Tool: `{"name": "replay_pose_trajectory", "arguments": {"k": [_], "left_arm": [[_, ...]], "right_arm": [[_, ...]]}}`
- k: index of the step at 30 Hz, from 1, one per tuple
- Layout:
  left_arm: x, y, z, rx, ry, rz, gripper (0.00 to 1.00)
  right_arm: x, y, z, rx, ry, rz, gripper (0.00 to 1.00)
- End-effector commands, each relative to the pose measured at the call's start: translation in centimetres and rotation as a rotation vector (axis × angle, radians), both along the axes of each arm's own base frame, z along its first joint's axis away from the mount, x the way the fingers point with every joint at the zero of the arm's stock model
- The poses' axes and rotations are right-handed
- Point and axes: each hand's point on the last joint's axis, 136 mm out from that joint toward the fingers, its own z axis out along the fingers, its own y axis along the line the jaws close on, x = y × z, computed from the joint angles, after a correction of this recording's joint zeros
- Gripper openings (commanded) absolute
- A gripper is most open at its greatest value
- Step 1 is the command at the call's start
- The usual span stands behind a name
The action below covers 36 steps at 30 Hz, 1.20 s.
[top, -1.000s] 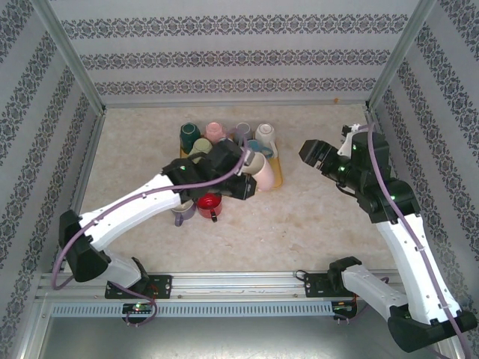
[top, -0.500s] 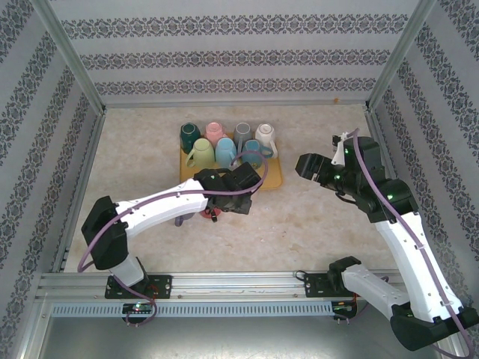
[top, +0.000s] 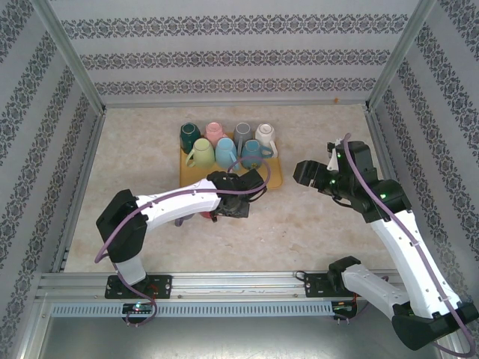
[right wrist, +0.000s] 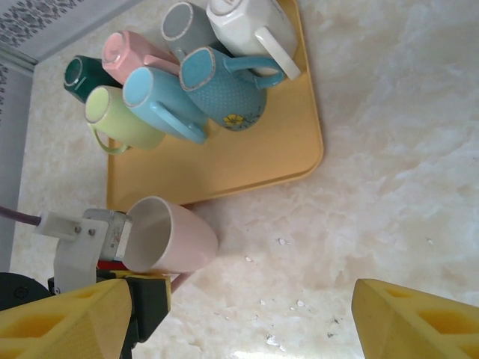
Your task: Turn the mug right side up
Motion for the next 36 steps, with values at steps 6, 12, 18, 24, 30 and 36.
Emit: {"name": "replay_pose_trajectory", "arguments": {"k": [6,12,18,24,30,36], "left_arm": [[-0.3,0.5,-0.1,0.067,-0.017,0.03,0.11],[0.1,0.9,-0.5,0.094,-0.043,0.029,0.22],[0.3,0.6,-1.1,0.086,-0.053,0.016,0.29],[0.0,0.6,-0.8,0.055,-0.054,0.019,0.36],[-0.4,0.7,0.1,0.022,-0.054,0.028,0.39],[0.1,0.2,3.6,-0.038,-0.111,-0.004,0.44]], "right_arm": [[-0.6,-0.2,-1.0,-0.023,0.006,0.005,0.78],[-0.9,-0.3,-1.1,-0.016,0.0,0.005,0.78],[-1.2,-0.2,-0.9,-0.008,-0.004,0.01,0.78],[-1.4,-0.3,-0.6,-0.009,-0.011,0.014,0.78],[-1.4,-0.3,-0.4,-0.007,-0.015,0.013,0.79],[-1.5,-0.4,0.2,-0.018,-0.027,0.027,0.8]]}}
